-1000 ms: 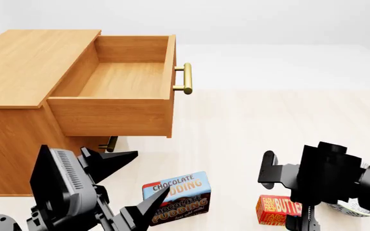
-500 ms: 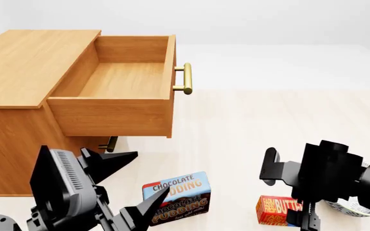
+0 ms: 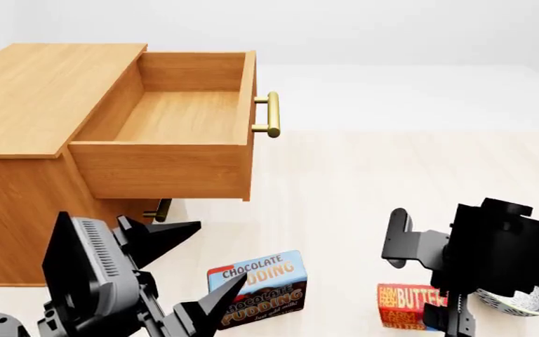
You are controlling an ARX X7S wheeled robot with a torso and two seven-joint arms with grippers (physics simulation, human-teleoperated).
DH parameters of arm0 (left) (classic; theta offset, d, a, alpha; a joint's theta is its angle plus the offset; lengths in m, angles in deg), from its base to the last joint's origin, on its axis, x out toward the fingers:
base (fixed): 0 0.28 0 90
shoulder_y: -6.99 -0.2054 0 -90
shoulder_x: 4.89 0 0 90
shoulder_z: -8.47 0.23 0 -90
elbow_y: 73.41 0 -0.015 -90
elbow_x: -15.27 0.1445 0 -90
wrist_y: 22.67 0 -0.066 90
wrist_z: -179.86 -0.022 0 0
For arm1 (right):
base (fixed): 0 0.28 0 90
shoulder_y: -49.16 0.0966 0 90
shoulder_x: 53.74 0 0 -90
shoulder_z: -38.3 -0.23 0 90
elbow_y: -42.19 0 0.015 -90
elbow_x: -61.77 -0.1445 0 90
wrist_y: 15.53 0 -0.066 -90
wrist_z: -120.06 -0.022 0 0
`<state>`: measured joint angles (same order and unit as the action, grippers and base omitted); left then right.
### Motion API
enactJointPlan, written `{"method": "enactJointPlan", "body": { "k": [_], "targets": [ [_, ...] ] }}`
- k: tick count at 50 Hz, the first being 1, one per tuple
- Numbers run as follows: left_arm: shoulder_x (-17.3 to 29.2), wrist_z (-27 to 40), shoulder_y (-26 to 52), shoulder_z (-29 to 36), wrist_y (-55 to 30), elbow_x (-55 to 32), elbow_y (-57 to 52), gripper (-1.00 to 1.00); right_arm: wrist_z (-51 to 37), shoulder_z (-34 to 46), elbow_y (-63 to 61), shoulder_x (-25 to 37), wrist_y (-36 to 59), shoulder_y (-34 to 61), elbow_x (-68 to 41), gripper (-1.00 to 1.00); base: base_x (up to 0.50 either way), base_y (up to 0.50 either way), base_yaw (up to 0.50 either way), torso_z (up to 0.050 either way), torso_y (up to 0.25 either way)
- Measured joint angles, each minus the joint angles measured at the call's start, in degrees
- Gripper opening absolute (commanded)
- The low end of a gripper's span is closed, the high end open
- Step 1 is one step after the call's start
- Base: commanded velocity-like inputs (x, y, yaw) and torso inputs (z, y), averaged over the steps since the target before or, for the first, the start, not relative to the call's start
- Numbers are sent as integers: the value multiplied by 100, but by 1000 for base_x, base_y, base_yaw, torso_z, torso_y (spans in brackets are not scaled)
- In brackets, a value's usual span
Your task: Put the butter at the back in the top drawer of the cabinet and close it.
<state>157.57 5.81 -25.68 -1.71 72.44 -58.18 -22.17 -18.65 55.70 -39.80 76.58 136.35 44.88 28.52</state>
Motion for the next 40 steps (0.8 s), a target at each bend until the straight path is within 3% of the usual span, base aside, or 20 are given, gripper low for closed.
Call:
{"method": "enactJointPlan", "body": {
  "k": [40],
  "targets": [
    [-36, -155, 284, -134, -398, -201, -47, 100, -405, -779, -2404, 1181, 984, 1342, -626, -100, 0, 0, 0, 0, 0]
  ]
}}
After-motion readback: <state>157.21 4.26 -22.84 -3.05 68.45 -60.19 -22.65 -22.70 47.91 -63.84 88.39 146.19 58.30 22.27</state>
